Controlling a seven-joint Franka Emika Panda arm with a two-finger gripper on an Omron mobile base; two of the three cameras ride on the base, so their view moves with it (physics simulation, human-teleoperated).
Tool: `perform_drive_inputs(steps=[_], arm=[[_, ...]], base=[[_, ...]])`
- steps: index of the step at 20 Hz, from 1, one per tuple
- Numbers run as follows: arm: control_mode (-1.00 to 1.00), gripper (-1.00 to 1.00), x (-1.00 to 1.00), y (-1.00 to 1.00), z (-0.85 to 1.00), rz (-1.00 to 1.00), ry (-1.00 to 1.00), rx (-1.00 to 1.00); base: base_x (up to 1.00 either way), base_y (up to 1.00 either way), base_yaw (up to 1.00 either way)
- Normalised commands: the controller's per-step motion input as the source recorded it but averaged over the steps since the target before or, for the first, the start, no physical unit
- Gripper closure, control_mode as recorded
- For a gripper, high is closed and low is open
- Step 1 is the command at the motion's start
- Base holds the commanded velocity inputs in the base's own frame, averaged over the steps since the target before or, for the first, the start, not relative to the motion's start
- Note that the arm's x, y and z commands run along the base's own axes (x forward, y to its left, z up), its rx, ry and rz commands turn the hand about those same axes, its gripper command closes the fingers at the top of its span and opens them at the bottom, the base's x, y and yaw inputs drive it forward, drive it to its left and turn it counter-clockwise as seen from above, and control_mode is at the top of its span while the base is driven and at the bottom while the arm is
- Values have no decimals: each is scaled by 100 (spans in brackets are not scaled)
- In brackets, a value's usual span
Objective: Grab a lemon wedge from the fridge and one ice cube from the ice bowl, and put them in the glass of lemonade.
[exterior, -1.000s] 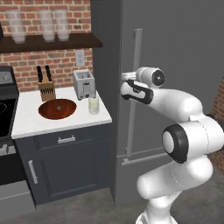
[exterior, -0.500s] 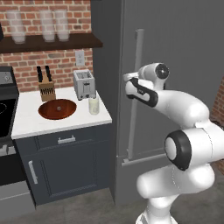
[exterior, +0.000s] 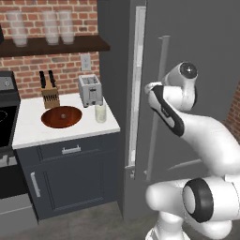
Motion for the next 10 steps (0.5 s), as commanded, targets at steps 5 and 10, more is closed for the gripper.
perform_drive_inputs(steps=[5,10], arm=[[-100,100,-100,-100,0,-13,0,8],[-100,100,-100,-100,0,-6,-7,7]], base=[[0,0,0],[0,0,0]])
